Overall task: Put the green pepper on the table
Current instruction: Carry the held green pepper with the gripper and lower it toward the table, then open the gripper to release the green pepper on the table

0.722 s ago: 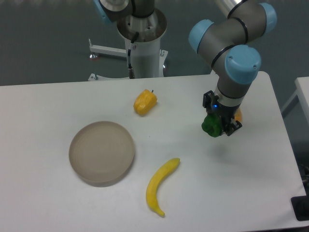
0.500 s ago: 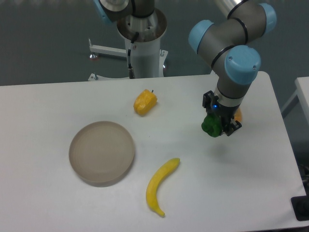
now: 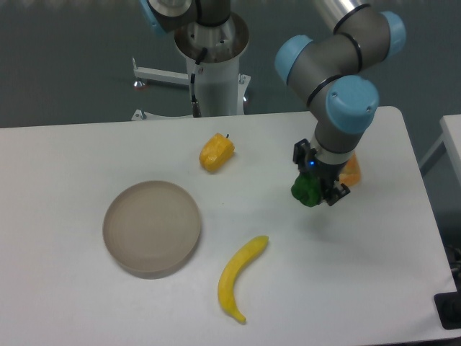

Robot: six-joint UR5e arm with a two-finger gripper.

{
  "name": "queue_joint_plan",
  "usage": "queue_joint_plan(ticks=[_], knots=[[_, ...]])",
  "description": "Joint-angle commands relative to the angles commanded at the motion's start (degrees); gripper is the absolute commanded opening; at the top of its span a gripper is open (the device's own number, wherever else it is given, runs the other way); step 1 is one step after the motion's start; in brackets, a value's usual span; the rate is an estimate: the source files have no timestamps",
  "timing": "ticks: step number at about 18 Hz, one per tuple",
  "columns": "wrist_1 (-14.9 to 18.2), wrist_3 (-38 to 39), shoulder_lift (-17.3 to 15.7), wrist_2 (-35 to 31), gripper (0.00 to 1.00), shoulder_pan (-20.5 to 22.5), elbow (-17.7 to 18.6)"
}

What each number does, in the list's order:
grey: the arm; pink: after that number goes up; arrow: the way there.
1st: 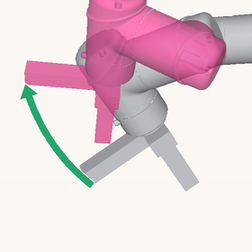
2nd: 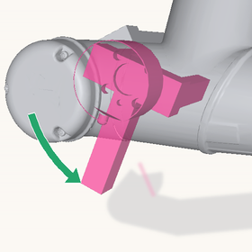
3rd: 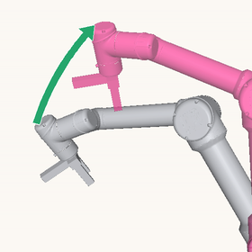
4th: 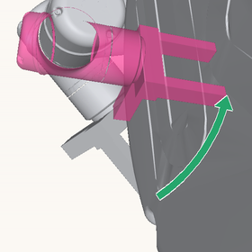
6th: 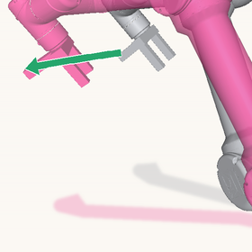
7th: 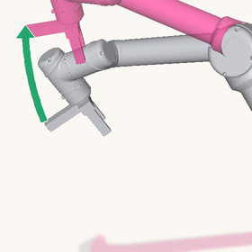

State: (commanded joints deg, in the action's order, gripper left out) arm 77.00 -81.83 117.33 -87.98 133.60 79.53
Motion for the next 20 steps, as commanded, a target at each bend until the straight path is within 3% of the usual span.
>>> queue_joint_plan(ticks=[3,11,12,13,14,20], knots=[[-2.81,-0.78,-0.7,-0.53,0.38,-0.8,5.96],[-3.79,-0.79,-0.08,-0.44,0.54,-0.89,8.53],[-4.05,-0.79,-0.08,-0.44,0.63,-0.89,8.54],[-4.14,-0.7,-0.08,-0.44,0.93,-0.89,8.54],[-4.22,-0.7,-0.08,-0.44,1.0,-0.97,8.54],[-5.46,-0.96,-0.69,-0.44,1.0,-0.8,7.49]])
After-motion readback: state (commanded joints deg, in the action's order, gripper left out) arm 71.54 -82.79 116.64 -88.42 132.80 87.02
